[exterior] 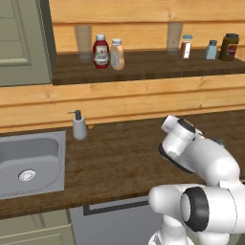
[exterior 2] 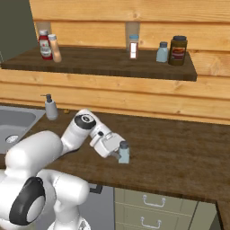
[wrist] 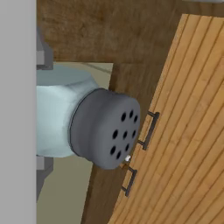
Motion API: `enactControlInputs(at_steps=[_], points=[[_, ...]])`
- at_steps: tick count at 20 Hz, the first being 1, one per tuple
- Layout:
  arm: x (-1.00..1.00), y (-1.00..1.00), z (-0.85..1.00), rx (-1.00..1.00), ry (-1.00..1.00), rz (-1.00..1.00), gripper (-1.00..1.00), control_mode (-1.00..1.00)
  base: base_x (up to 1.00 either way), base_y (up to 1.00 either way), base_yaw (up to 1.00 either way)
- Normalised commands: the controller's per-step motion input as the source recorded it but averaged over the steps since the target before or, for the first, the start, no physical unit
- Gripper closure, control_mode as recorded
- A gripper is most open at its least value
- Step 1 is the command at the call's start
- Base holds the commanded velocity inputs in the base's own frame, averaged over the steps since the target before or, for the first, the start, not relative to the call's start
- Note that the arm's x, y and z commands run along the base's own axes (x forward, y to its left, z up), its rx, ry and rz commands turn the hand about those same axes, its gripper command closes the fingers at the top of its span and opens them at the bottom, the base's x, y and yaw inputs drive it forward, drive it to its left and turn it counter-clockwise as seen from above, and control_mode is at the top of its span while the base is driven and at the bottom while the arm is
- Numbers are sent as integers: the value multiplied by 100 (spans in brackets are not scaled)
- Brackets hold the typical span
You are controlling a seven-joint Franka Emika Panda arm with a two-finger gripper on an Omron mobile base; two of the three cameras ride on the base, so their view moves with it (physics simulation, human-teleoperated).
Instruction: Put the shaker and condiment bottle from the counter next to their counterparts in the cabinet.
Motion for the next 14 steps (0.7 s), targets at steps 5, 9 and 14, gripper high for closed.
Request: enactControlInputs(at_steps=[5,9,14], points=[[-28,0,81,0,-13,6,100,-100,0,0,0],[-28,0,68,0,-11,14,100,-100,0,0,0],[-20,5,71,0,-8,16,100,-100,0,0,0]])
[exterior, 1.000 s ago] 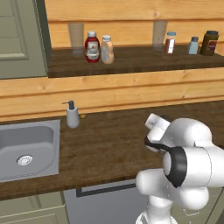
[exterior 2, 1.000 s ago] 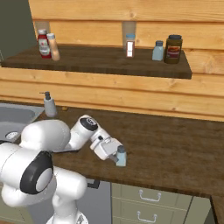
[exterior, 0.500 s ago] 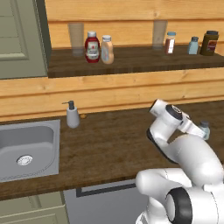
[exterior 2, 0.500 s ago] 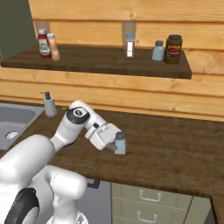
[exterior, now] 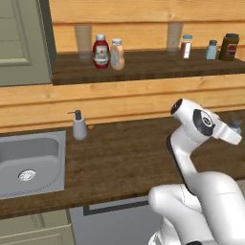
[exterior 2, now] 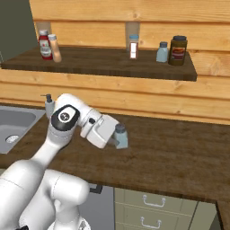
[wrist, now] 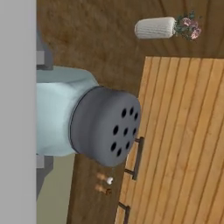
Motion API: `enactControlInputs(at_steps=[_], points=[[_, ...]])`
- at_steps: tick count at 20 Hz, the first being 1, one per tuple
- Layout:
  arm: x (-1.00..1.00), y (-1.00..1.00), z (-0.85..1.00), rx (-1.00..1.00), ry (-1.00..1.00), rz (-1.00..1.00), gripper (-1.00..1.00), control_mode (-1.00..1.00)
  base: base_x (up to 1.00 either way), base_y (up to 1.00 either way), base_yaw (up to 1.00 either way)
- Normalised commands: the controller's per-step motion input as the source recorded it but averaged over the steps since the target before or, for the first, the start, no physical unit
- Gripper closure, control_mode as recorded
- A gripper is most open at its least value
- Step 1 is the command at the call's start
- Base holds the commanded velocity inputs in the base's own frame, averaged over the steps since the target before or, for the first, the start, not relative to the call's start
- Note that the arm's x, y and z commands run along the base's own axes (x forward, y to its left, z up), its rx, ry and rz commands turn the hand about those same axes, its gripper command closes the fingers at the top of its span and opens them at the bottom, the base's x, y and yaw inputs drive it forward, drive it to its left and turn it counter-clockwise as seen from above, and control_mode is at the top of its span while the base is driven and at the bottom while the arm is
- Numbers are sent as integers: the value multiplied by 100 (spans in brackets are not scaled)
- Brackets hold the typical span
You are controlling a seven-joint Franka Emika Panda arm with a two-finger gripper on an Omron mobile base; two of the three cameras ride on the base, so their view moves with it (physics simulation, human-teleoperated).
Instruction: Put the shaker and condiment bottle from the counter next to their counterparts in the cabinet.
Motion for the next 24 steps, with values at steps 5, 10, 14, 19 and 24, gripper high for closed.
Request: enactControlInputs(at_steps=[5,10,14,19,24], points=[[-20,2,79,0,-8,18,100,-100,0,0,0],[-30,0,83,0,-15,19,100,-100,0,0,0],[-26,3,83,0,-16,18,100,-100,0,0,0],[-1,25,70,-2,-3,14,100,-100,0,0,0],[0,16,74,-5,0,11,100,-100,0,0,0]])
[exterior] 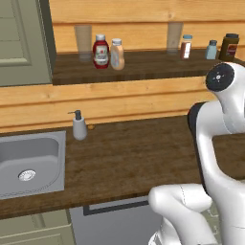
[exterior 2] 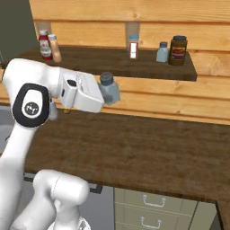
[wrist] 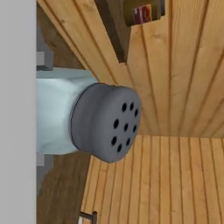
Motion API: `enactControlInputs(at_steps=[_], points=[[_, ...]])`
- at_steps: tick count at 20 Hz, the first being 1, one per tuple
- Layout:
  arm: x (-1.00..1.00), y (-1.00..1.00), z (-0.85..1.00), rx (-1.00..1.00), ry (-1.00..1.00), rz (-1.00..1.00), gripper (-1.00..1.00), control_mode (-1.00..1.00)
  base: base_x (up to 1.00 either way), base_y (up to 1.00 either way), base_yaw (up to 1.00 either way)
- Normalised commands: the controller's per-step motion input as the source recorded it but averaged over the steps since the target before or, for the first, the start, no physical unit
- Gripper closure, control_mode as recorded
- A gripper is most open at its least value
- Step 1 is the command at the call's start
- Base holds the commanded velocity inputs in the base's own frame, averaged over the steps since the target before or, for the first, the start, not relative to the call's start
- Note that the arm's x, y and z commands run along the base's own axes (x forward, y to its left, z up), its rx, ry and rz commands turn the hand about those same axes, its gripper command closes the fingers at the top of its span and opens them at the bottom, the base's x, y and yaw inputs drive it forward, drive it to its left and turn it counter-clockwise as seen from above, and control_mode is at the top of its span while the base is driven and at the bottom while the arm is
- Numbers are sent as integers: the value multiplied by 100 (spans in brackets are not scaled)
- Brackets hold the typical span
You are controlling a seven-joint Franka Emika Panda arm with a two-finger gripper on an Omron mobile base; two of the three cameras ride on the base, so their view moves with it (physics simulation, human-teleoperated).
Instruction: Put the shaker and condiment bottle from the counter next to their counterparts in the cabinet.
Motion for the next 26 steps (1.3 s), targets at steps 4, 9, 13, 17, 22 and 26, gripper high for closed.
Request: enactControlInputs(at_steps=[4,9,13,17,22,26], points=[[0,0,72,-2,0,16,100,-100,0,0,0],[6,6,37,-3,0,20,100,-100,0,0,0],[22,13,18,-4,1,21,100,-100,0,0,0],[46,3,0,-3,7,18,100,-100,0,0,0],[59,0,0,-1,6,17,100,-100,0,0,0],[53,0,0,0,2,12,100,-100,0,0,0]])
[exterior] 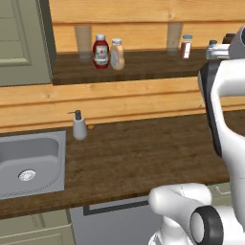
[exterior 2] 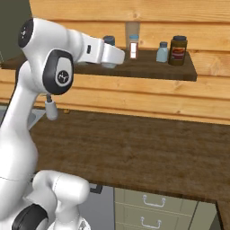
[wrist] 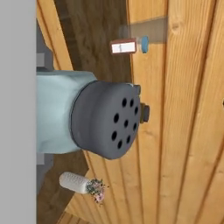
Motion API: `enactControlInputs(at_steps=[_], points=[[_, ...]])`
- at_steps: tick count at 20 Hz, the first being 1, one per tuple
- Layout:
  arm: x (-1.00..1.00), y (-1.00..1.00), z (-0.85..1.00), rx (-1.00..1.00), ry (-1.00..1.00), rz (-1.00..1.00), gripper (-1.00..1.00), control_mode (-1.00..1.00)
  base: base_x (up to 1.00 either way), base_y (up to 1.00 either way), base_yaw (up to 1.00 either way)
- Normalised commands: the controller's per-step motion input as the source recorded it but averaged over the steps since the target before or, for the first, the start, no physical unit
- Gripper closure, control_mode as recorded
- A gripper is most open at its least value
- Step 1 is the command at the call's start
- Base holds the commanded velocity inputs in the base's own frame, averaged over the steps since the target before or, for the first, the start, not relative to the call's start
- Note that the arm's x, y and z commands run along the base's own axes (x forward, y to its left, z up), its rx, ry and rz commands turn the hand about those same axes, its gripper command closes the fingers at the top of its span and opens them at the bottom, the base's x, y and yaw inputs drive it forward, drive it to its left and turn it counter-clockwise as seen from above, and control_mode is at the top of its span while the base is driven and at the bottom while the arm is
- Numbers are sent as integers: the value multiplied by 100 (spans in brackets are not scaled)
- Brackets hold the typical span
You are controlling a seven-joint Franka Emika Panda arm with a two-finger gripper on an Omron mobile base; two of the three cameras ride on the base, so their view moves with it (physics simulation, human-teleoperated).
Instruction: Put the shaker and condiment bottle from the counter next to their counterparts in the cabinet.
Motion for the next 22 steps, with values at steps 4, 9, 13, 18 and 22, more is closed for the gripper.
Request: enactControlInputs(at_steps=[4,9,13,18,22], points=[[61,0,-6,0,4,6,100,-100,0,0,0],[61,-1,-5,0,1,3,100,-100,0,0,0],[63,-5,-13,0,3,2,100,-100,0,0,0],[57,-8,-21,0,3,2,100,-100,0,0,0],[41,-11,-1,0,1,1,100,-100,0,0,0]])
